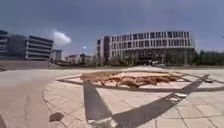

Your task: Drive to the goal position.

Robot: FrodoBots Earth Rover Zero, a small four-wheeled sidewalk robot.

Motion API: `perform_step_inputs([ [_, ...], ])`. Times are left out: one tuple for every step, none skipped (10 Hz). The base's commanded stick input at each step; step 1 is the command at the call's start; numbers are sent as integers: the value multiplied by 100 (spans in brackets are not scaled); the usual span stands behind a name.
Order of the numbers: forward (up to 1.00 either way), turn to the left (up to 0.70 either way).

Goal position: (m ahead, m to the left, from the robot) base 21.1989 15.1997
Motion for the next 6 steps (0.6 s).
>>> perform_step_inputs([
  [0, 85],
  [0, 85],
  [0, 84],
  [0, 80],
  [0, 75],
  [0, 74],
])
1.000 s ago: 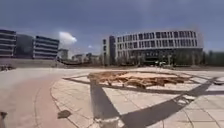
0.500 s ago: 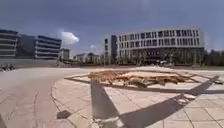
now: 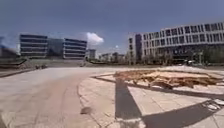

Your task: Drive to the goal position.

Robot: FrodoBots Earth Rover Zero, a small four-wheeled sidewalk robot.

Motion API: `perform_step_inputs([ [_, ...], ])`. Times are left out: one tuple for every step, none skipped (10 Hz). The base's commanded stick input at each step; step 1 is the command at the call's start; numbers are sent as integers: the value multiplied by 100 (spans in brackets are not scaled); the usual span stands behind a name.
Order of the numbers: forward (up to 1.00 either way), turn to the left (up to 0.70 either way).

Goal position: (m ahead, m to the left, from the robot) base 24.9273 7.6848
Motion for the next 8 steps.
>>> perform_step_inputs([
  [0, 52],
  [1, 0],
  [18, 0],
  [38, 0],
  [81, 0],
  [84, 0],
  [84, 2],
  [84, 12],
])
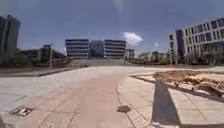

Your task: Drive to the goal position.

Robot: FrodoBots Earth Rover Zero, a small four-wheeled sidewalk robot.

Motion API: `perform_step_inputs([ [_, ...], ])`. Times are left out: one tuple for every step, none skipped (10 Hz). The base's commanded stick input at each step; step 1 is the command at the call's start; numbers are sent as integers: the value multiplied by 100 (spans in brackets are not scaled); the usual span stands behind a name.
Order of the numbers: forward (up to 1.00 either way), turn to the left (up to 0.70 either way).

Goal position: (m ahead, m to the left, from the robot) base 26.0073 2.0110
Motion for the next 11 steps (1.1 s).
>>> perform_step_inputs([
  [84, 25],
  [84, 22],
  [84, 10],
  [84, 5],
  [84, 25],
  [84, 33],
  [84, 17],
  [84, 2],
  [84, 0],
  [84, 0],
  [84, -8],
])
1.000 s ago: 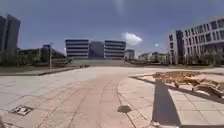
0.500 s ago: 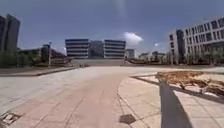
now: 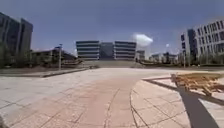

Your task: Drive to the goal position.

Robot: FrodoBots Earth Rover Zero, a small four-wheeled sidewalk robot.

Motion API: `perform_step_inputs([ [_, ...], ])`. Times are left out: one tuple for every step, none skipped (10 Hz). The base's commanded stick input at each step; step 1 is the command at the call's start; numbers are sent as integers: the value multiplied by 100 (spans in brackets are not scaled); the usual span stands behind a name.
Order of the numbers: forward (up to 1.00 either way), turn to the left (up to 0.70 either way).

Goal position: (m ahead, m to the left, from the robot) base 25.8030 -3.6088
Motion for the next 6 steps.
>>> perform_step_inputs([
  [84, -34],
  [84, -25],
  [84, -7],
  [84, -2],
  [84, -2],
  [84, -20],
])
